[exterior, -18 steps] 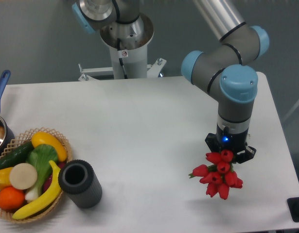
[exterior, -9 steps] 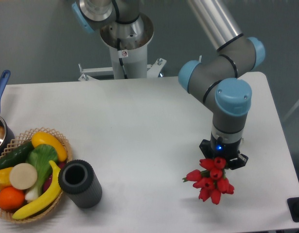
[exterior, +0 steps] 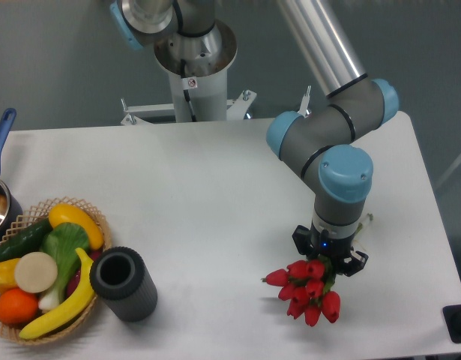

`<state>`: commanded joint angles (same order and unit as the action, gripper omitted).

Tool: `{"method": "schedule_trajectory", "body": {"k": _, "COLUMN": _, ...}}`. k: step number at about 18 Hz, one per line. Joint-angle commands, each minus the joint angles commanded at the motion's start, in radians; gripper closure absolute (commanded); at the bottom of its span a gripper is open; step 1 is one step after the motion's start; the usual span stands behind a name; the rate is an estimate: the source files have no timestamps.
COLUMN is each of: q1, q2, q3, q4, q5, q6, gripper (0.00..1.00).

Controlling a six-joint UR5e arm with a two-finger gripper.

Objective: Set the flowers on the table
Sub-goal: 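Open the gripper to release the tulips onto the table, then raise the open gripper up away from the tulips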

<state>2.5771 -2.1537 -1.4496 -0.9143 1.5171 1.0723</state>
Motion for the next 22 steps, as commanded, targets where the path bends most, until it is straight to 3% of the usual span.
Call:
{"method": "schedule_trajectory", "body": {"k": 4, "q1": 0.0, "q2": 0.002, "q3": -0.008, "q4": 0.047, "q5": 0.005, "q6": 0.001, "gripper": 0.0}}
{"method": "schedule_trajectory", "body": {"k": 11, "q1": 0.009, "q2": 0.021, "q3": -0.028, "q4": 0.064, "q5": 0.003, "q6": 0.014, "gripper": 0.0}}
{"method": "schedule_trajectory", "body": {"k": 15, "q1": 0.018, "q2": 0.031, "q3": -0.06, "q4": 0.139, "q5": 0.003, "q6": 0.015, "gripper": 0.0}}
{"method": "schedule_trajectory", "body": {"k": 22, "q1": 0.069, "q2": 0.06, "q3": -0.098, "q4": 0.144, "q5": 0.003, "q6": 0.069, "gripper": 0.0}}
